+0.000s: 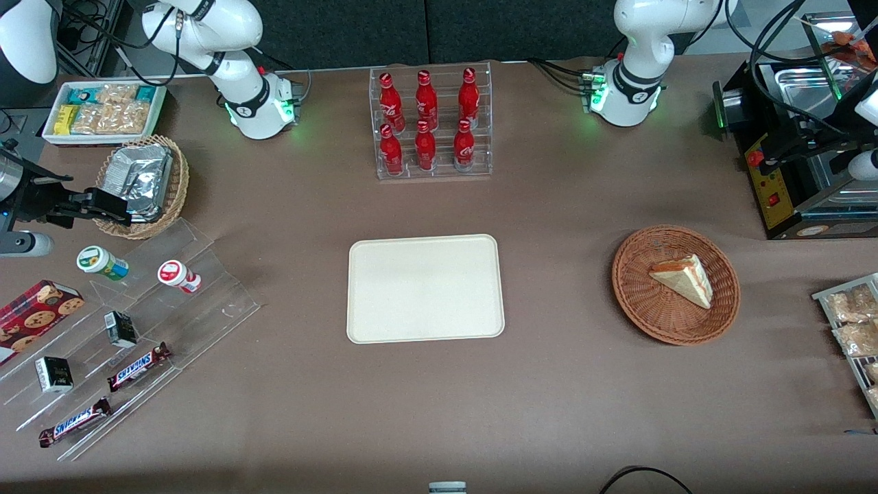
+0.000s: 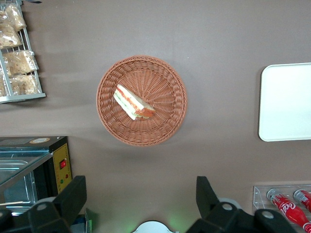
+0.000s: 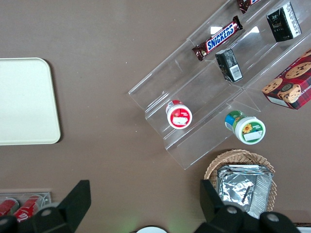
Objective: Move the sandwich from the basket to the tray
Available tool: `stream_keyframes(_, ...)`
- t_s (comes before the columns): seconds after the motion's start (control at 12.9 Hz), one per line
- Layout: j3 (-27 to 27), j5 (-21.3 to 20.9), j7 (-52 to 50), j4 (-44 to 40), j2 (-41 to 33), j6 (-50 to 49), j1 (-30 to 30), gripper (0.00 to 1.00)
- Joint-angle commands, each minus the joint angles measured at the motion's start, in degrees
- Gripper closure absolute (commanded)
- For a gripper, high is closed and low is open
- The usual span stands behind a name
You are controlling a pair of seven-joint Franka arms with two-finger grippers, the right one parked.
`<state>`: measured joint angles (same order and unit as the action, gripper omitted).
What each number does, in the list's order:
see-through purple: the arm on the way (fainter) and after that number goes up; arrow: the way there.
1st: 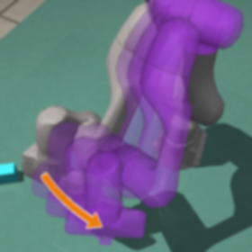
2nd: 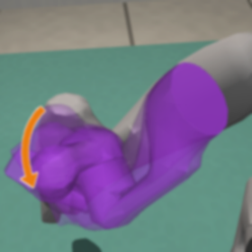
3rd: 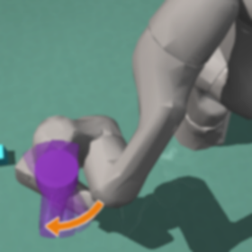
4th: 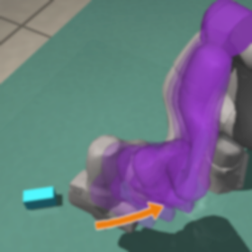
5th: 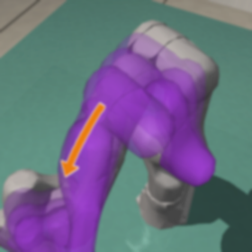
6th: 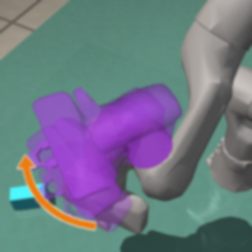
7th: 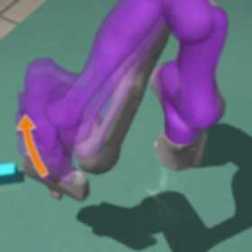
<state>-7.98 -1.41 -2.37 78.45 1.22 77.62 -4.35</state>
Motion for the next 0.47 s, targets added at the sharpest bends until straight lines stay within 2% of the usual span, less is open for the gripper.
stream_keyframes(0.0,0.51,0.09,0.17,-1.1,-0.34,-1.6,2.13,0.0)
stream_keyframes(0.23,0.6,-0.52,0.26,-0.5,-0.52,-1.86,1.8,0.0)
stream_keyframes(0.39,2.69,-0.88,-1.84,2.3,0.09,-2.91,0.4,0.0)
